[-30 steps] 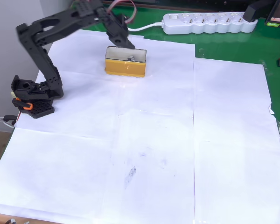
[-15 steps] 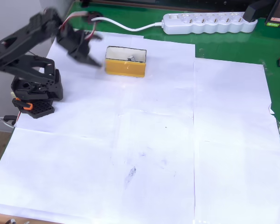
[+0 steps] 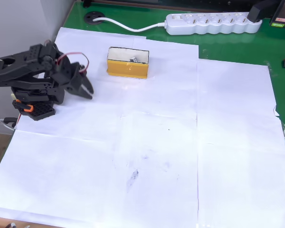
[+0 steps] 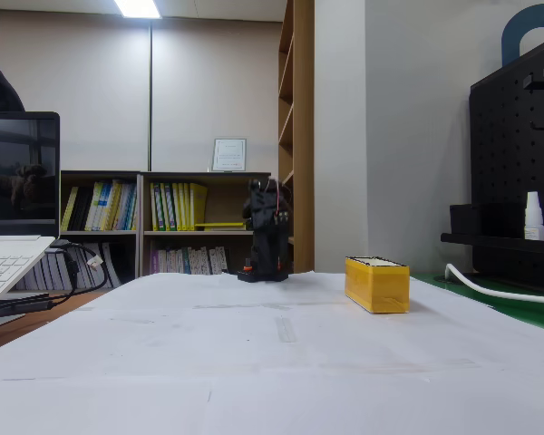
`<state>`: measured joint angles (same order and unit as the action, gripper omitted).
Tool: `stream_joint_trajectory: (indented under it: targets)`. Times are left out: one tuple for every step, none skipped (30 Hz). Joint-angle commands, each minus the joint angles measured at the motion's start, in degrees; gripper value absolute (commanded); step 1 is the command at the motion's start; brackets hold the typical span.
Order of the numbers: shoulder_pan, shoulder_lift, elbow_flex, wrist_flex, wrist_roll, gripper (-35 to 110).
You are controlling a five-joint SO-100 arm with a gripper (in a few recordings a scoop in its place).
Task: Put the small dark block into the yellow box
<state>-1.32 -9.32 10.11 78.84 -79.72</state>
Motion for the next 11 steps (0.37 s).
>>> stream_joint_trajectory:
  targets:
    - [-0.26, -1.05, -1.85, -1.41, -0.88, 0]
    - [-0.09, -1.05, -2.99, -1.85, -1.14, 0]
    - [0.09, -1.05, -4.13, -2.20, -1.85, 0]
    - [0.26, -1.14, -4.13, -0.97, -2.02, 0]
    - [0.18, -1.14, -4.13, 0.18, -2.02, 0]
    - [-0.09, -1.14, -4.13, 1.32, -1.93, 0]
    - [-0.26, -1.14, -4.13, 2.81, -1.93, 0]
    - [-0.35, -1.14, -4.13, 4.13, -1.93, 0]
    - [-0.35, -1.23, -4.13, 5.27, -1.85, 0]
    - [-0.35, -1.23, -4.13, 6.06, -1.85, 0]
    - [-0.26, -1.23, -4.13, 6.50, -1.67, 0]
